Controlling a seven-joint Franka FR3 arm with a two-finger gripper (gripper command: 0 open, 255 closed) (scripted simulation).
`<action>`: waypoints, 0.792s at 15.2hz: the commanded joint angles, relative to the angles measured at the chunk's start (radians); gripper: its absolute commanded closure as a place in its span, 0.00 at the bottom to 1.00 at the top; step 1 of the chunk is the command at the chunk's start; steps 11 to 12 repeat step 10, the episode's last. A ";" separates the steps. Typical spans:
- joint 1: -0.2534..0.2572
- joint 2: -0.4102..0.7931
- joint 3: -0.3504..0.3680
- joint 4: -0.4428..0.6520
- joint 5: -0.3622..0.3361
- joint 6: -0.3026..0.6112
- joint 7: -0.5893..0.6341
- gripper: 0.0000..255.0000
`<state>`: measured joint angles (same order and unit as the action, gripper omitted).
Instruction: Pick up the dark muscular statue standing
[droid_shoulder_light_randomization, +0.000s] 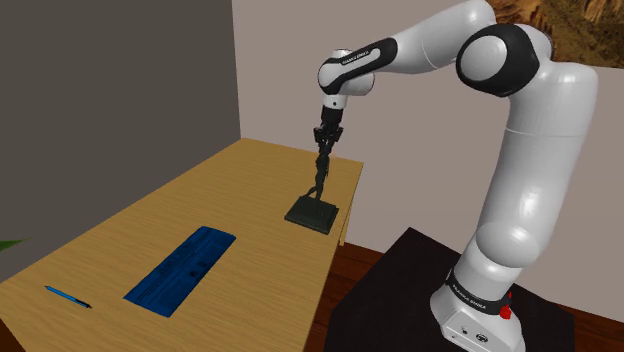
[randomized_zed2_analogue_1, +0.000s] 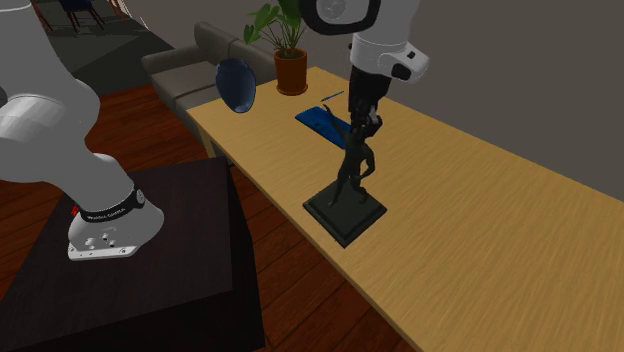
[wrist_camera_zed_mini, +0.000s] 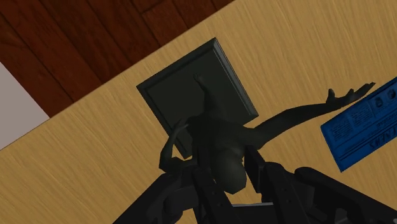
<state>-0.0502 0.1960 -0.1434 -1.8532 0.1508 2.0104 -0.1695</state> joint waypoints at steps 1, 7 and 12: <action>-0.001 -0.007 -0.001 0.017 -0.002 -0.022 0.003 1.00; -0.001 -0.028 -0.002 0.071 -0.010 -0.097 0.013 1.00; -0.001 -0.031 -0.003 0.083 -0.011 -0.111 0.015 1.00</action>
